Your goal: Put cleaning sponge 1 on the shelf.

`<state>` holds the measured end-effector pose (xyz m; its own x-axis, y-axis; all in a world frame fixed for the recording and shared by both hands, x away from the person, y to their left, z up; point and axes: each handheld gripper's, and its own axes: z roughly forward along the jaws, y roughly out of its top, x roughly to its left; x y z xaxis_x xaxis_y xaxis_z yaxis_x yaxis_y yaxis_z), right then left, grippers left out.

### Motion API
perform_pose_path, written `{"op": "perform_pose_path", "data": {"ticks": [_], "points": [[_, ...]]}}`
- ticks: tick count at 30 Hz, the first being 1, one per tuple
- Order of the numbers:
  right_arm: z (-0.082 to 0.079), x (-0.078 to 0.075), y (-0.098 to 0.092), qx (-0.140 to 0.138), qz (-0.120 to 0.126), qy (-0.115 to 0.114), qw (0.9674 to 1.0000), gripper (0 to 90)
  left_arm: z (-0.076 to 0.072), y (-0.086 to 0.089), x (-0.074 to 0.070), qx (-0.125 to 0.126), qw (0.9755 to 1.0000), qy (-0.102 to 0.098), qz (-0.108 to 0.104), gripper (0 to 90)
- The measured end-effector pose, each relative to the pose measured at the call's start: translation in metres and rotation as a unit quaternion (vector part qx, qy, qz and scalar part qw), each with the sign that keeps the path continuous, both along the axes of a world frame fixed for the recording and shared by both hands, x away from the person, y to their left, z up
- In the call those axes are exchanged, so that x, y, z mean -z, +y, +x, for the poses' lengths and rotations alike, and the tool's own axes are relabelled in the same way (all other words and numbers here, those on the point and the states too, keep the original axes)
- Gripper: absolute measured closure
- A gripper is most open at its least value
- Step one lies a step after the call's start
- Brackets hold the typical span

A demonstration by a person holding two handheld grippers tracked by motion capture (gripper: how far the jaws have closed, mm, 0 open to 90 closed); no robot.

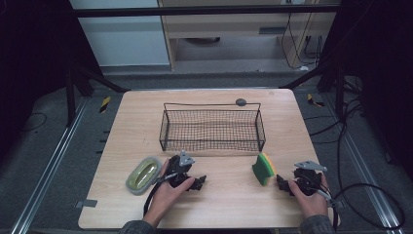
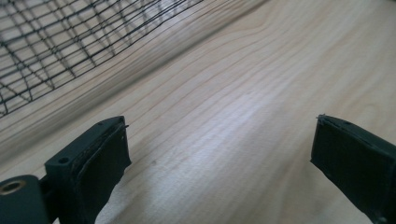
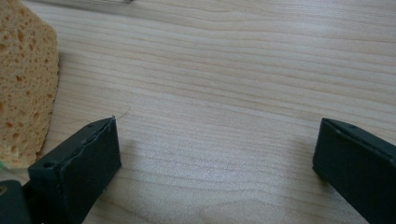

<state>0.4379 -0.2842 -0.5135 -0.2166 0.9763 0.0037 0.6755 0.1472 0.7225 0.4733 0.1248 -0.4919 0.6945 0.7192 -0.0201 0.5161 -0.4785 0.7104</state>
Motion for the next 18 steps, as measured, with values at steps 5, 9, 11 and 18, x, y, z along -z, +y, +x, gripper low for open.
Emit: {"op": "perform_pose_path", "data": {"ticks": [5,9,11,18], "points": [[0.0,0.0,0.0,0.0,0.0,-0.001,1.0,0.8,0.002,0.003,-0.011,-0.003,0.9998,-0.004,-0.018,3.7],[0.0,0.0,0.001,0.006,0.002,0.0,1.0,0.8,0.007,0.004,-0.015,-0.008,0.9998,0.003,-0.02,4.7],[0.0,0.0,0.001,0.005,0.0,-0.001,1.0,0.8,0.008,0.005,-0.02,-0.01,0.9999,-0.003,-0.007,5.1],[-0.002,0.0,0.0,0.004,-0.005,-0.003,1.0,1.3,-0.006,0.014,-0.049,-0.001,0.9997,-0.02,0.014,6.8]]}}
